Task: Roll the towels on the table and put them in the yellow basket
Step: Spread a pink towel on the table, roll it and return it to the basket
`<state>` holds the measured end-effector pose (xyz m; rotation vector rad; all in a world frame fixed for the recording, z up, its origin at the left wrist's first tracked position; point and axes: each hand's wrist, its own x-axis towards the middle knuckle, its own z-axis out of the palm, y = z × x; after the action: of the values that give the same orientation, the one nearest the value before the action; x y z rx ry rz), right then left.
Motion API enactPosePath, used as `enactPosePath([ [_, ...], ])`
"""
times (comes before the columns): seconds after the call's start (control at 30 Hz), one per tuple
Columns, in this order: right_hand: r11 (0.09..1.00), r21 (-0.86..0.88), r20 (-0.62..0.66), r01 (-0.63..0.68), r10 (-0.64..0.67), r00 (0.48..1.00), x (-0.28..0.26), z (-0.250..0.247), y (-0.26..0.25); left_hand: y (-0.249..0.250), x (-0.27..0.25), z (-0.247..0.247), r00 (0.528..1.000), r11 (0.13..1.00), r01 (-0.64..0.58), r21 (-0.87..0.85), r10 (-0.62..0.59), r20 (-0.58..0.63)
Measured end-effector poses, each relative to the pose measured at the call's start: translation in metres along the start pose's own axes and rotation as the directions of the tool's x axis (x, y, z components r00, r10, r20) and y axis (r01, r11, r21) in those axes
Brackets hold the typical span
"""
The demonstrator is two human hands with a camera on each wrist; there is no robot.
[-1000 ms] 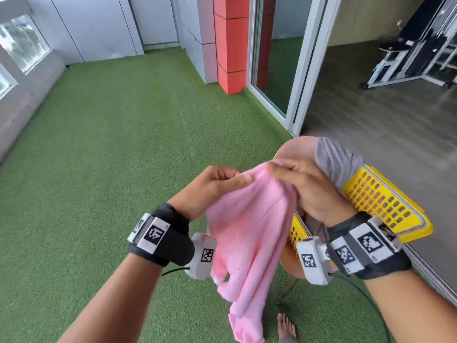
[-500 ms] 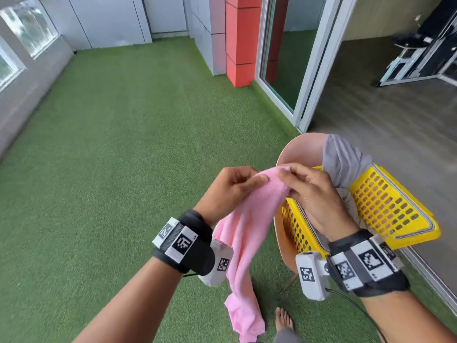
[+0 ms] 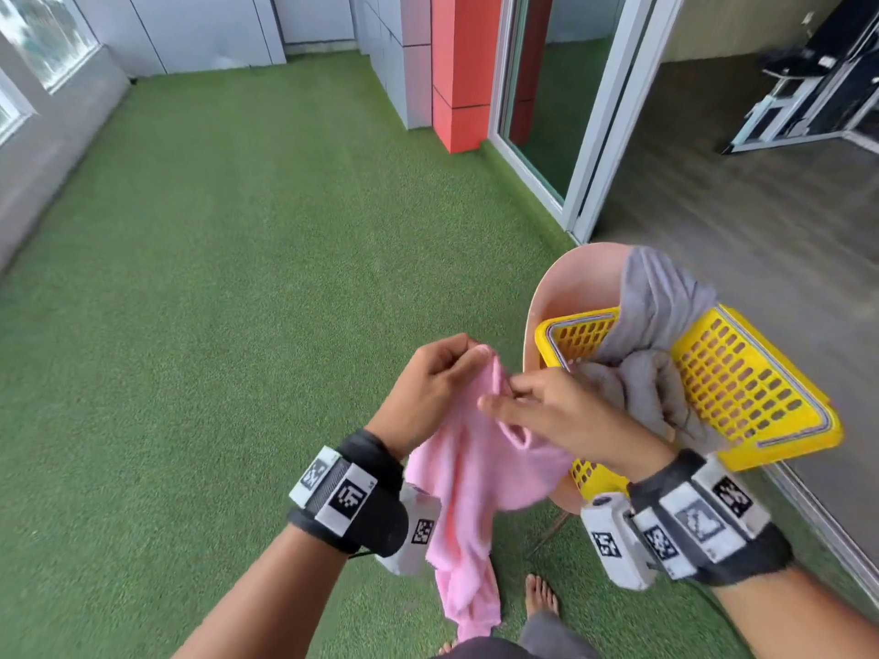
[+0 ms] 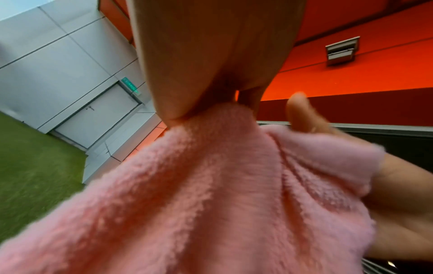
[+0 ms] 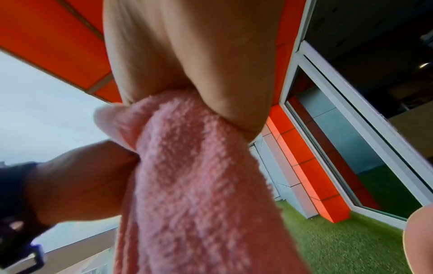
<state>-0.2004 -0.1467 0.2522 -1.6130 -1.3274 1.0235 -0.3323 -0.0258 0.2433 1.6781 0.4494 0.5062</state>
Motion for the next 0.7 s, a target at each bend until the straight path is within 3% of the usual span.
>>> enactPosePath([
  [0.07,0.998,-0.041,-0.07,0.039,-0.042,0.997,0.001,-0.008,0.001,0.001,-0.001,0.001,0.999,1.0,0.018,-0.013,-0.017,0.049],
  [0.17,0.988,0.092,-0.281,0.127,-0.096,0.955,0.003,-0.031,-0.001,0.0,-0.009,0.003,0.998,0.998,0.042,-0.043,-0.04,0.056],
  [0.3,0.915,0.363,-0.517,0.174,0.042,0.855,0.006,-0.05,-0.005,-0.004,-0.019,0.001,0.996,0.996,0.068,-0.052,-0.065,0.056],
  [0.37,0.933,0.344,-0.439,0.107,0.059,0.896,0.005,-0.04,-0.005,-0.001,-0.015,0.0,0.999,0.998,0.049,-0.046,-0.049,0.008],
  [0.43,0.972,0.236,-0.192,-0.013,0.059,0.98,-0.001,-0.011,-0.006,0.006,-0.008,-0.001,0.999,0.999,0.036,-0.037,-0.035,0.012],
  [0.47,0.982,0.187,-0.117,-0.036,0.058,0.991,-0.005,-0.001,-0.004,0.009,-0.005,-0.001,0.999,0.998,0.034,-0.047,-0.033,0.028],
  [0.63,0.934,0.355,-0.316,0.031,0.089,0.945,-0.011,-0.022,0.001,0.013,-0.012,0.006,0.985,0.997,0.066,-0.045,-0.058,0.163],
  [0.7,0.887,0.453,-0.471,0.085,0.157,0.868,-0.018,-0.041,0.002,0.002,-0.02,0.009,0.979,0.995,0.098,-0.033,-0.09,0.184],
])
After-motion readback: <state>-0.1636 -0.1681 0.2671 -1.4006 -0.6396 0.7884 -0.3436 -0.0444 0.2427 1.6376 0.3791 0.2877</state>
